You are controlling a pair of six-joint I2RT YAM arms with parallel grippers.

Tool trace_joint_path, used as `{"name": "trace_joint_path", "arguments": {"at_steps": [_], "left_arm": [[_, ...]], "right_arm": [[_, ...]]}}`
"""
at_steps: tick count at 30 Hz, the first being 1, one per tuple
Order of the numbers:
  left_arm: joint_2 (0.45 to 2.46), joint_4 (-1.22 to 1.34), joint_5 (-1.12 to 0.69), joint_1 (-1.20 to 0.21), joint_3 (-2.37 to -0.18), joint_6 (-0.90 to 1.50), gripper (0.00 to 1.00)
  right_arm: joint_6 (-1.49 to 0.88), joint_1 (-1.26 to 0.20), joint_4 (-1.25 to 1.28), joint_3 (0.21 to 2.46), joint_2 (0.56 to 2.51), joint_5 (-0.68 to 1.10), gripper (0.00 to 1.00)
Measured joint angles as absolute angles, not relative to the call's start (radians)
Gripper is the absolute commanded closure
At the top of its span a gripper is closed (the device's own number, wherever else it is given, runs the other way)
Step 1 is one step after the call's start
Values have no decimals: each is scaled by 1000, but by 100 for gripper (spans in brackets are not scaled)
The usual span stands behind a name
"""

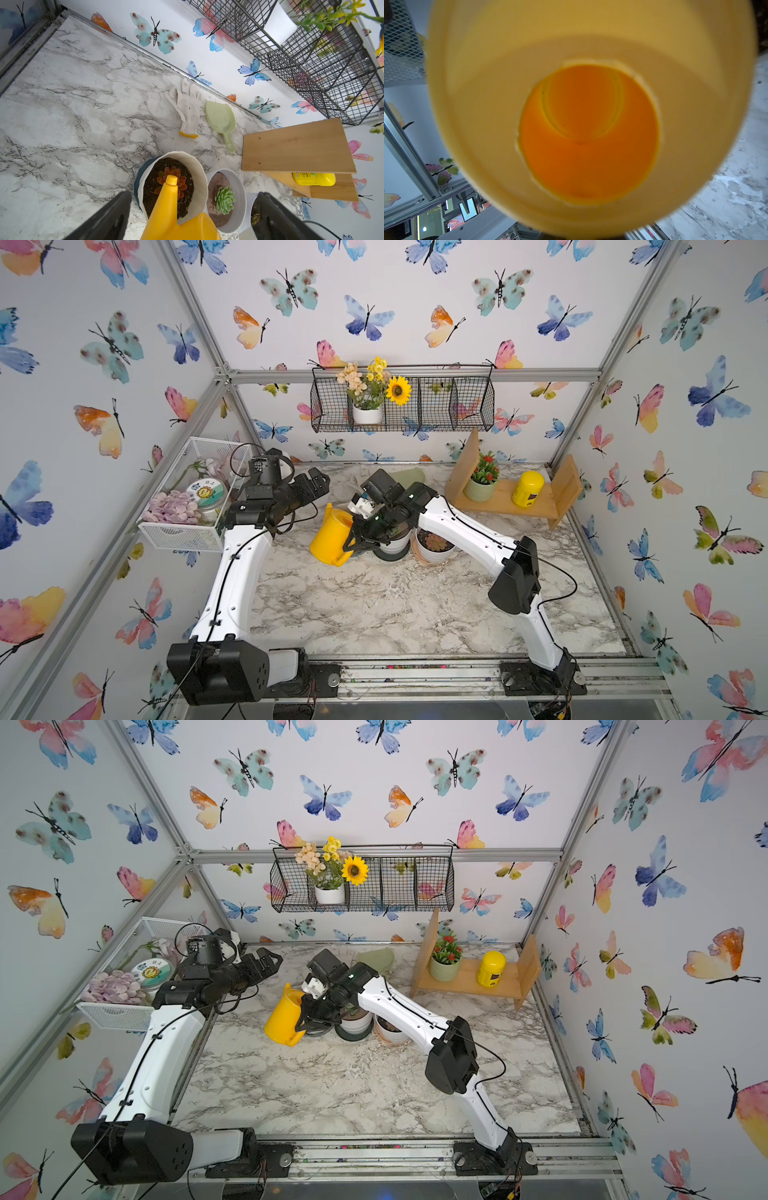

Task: Water the succulent around the soil edge
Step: Water the soil of the potted plant with water.

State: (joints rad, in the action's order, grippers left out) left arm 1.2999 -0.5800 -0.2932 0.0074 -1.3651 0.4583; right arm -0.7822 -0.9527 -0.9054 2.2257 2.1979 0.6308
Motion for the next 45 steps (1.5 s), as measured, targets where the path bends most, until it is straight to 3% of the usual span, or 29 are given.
{"name": "trace_joint_path", "arguments": {"at_steps": [16, 45], "left_arm": [[1307, -585, -292, -42, -1365, 480, 1], [1275, -638, -284, -100, -1365, 480, 1]], "right_arm": [[-793, -901, -850, 2132, 2156, 686, 99], [-809, -875, -769, 1829, 1900, 747, 99]]}}
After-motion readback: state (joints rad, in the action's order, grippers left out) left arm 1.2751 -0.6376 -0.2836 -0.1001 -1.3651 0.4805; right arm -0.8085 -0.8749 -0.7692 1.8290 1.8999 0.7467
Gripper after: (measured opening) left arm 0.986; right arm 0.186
